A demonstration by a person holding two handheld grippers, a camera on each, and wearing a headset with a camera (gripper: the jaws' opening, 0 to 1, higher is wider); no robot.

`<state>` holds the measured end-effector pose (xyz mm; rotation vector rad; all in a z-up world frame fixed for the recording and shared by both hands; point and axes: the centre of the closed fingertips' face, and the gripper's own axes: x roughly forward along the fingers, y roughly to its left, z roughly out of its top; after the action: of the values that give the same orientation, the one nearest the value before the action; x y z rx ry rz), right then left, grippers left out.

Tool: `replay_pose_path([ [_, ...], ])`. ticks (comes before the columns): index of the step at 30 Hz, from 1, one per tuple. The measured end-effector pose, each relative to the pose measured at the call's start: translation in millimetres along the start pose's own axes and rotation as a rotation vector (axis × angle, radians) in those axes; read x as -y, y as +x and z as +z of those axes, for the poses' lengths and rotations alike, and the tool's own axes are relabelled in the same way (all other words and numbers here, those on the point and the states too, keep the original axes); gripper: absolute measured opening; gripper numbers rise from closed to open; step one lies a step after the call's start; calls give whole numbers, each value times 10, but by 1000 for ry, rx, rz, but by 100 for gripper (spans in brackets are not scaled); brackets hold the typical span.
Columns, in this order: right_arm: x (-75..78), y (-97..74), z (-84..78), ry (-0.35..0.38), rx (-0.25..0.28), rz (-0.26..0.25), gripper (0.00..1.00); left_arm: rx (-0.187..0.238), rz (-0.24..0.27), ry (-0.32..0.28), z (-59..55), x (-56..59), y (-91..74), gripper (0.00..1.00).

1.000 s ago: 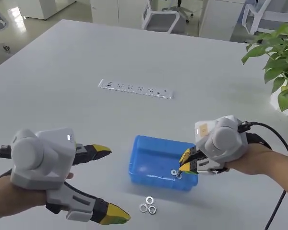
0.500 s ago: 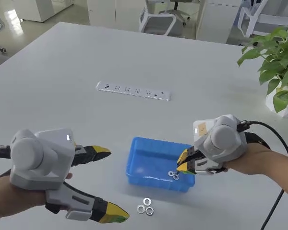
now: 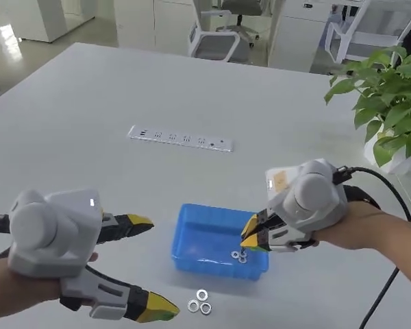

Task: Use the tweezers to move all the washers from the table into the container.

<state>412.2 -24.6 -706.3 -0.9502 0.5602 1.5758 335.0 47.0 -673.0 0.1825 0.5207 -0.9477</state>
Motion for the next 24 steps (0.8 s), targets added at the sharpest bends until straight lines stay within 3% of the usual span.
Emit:
replay_pose_path([
  [11,-188,-60,234,-33,1,23,7,-16,-43,30,49,76,38,73],
  [24,-421,101,275,-29,2,59,7,-7,-63,73,179,90,120,49],
])
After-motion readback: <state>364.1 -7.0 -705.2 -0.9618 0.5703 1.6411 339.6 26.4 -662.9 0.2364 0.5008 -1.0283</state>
